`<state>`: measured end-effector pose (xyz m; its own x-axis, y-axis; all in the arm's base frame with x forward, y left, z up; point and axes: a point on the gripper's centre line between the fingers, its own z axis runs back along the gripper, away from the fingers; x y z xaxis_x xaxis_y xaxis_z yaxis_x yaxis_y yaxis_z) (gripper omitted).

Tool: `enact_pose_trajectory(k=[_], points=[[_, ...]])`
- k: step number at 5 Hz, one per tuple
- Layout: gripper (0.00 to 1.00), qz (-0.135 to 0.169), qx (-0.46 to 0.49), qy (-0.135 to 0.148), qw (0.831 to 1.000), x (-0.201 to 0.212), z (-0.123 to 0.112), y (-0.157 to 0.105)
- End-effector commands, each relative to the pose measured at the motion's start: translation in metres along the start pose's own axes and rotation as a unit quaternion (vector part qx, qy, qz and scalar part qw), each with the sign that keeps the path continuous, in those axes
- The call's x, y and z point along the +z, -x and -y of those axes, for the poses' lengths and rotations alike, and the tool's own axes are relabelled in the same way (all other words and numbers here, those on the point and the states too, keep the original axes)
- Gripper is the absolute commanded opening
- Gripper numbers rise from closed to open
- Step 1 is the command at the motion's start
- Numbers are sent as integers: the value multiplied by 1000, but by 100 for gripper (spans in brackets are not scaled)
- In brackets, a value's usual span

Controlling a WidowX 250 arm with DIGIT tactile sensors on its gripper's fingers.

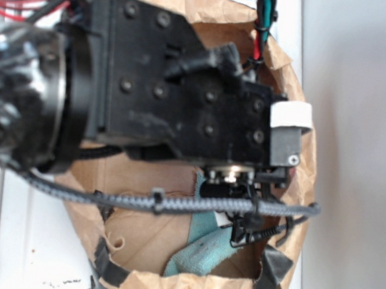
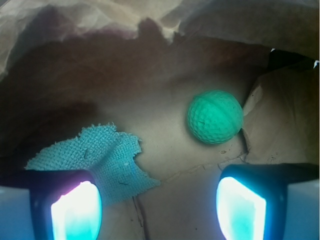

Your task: Grab the green ball.

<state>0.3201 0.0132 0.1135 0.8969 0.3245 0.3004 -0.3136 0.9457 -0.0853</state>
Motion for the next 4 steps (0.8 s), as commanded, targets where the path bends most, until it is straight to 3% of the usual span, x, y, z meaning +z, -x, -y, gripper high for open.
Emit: enact_pose_trajectory(k=[1,3,4], points=[[100,33,-6,7,999,7,-4,-15],[100,47,-2,9,999,-3,-29,-19],[100,65,13,-4,998,-14,-37,-24]])
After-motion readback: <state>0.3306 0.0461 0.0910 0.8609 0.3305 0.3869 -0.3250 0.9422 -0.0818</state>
